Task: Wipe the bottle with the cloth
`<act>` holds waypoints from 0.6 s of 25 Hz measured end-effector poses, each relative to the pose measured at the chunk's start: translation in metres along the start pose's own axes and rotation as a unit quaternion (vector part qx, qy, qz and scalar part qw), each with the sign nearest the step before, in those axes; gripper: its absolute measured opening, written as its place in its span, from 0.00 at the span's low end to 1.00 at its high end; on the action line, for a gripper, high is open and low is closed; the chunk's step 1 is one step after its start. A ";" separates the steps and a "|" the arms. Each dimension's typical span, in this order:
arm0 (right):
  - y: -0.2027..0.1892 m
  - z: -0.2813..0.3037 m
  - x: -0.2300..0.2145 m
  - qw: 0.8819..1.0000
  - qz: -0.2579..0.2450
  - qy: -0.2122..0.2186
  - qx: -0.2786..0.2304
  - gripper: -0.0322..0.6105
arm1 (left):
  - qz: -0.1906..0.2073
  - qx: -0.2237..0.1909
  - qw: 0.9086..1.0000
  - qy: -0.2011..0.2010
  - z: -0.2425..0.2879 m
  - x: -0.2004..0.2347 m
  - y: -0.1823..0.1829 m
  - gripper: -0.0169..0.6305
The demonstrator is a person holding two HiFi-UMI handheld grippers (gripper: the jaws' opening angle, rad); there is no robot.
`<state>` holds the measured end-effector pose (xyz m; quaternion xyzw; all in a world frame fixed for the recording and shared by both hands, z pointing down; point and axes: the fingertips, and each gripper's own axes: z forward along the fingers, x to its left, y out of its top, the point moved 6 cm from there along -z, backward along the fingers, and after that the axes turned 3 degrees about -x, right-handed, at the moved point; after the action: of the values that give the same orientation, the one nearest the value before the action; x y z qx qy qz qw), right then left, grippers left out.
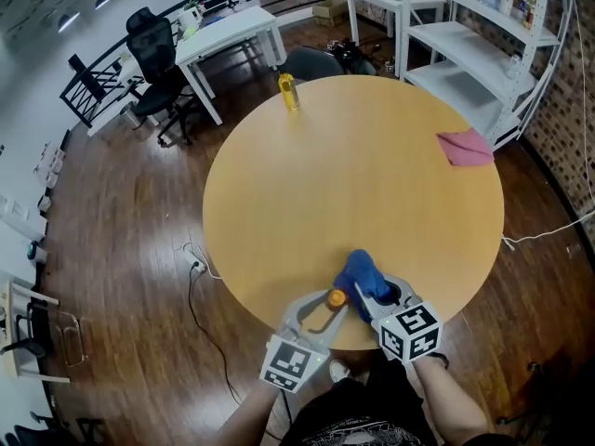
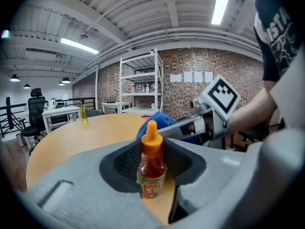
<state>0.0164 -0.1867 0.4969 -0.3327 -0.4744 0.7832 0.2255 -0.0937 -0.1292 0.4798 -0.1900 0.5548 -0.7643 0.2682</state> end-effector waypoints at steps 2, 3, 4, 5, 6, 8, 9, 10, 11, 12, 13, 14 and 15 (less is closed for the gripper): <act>0.033 0.005 0.005 0.999 -0.024 0.037 -0.009 0.18 | 0.003 0.000 1.000 -0.001 0.000 0.000 0.001 0.25; 0.048 0.009 0.009 0.998 -0.034 0.058 -0.009 0.18 | 0.006 0.000 1.000 -0.001 -0.001 0.000 0.001 0.25; 0.061 0.013 0.012 0.996 -0.041 0.081 -0.005 0.18 | 0.008 0.001 1.000 0.000 0.000 0.000 0.002 0.25; 0.072 0.018 0.016 0.993 -0.044 0.107 0.001 0.18 | 0.011 0.002 1.000 0.001 0.001 -0.001 0.003 0.25; 0.081 0.024 0.018 0.990 -0.043 0.134 0.009 0.18 | 0.014 0.003 1.000 0.001 0.003 -0.002 0.003 0.25; 0.089 0.035 0.022 0.981 -0.038 0.188 0.035 0.18 | 0.018 0.005 1.000 0.002 0.006 -0.005 0.004 0.25; 0.089 0.042 0.024 0.975 -0.037 0.213 0.053 0.18 | 0.020 0.005 1.000 0.003 0.007 -0.006 0.004 0.25; 0.087 0.048 0.027 0.968 -0.038 0.235 0.072 0.18 | 0.022 0.007 1.000 0.005 0.008 -0.007 0.005 0.25; 0.083 0.055 0.028 0.961 -0.038 0.256 0.093 0.18 | 0.025 0.008 1.000 0.008 0.009 -0.008 0.006 0.25; 0.077 0.060 0.030 0.954 -0.033 0.276 0.115 0.18 | 0.029 0.010 0.999 0.012 0.009 -0.010 0.006 0.25; 0.069 0.066 0.030 0.945 -0.023 0.294 0.137 0.18 | 0.032 0.012 0.999 0.018 0.010 -0.012 0.006 0.25; 0.061 0.072 0.030 0.936 -0.007 0.313 0.160 0.18 | 0.035 0.013 0.999 0.023 0.010 -0.013 0.005 0.25; 0.053 0.078 0.031 0.926 0.016 0.330 0.182 0.18 | 0.036 0.014 0.999 0.027 0.009 -0.014 0.004 0.25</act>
<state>-0.0636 -0.2363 0.4654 -0.5333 -0.2173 0.7052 0.4136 -0.0769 -0.1286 0.4788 -0.1455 0.5572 -0.7671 0.2827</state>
